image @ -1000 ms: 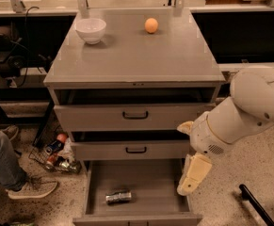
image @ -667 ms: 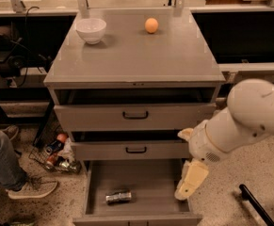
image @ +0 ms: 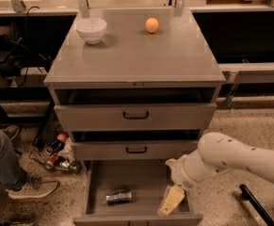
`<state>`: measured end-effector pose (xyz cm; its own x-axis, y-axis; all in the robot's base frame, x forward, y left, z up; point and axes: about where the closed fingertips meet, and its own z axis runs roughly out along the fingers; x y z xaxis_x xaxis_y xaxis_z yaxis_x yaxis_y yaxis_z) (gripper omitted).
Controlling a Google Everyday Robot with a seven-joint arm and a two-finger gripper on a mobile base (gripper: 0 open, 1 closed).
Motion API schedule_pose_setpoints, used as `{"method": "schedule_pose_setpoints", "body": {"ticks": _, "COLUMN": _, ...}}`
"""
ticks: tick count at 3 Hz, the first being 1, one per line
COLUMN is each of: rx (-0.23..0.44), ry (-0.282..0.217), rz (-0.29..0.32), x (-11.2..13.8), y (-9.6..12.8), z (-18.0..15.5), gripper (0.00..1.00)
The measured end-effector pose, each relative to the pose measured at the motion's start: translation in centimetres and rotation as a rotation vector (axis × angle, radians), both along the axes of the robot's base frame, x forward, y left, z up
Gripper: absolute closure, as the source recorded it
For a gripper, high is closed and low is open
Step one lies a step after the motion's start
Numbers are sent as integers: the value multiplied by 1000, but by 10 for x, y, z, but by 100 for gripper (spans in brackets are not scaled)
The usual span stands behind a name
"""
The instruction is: Pick redbull can from bottom drawer and place on counter
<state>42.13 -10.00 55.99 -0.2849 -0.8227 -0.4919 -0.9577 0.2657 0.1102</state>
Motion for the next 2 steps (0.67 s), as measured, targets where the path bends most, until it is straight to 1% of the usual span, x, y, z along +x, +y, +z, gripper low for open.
{"method": "schedule_pose_setpoints", "body": {"ticks": 1, "rx": 60, "ry": 1, "rz": -39, "x": 27, "y": 23, "z": -67, "gripper": 0}}
{"method": "schedule_pose_setpoints", "body": {"ticks": 2, "rx": 86, "ry": 35, "rz": -53, "x": 23, "y": 31, "z": -97, "gripper": 0}}
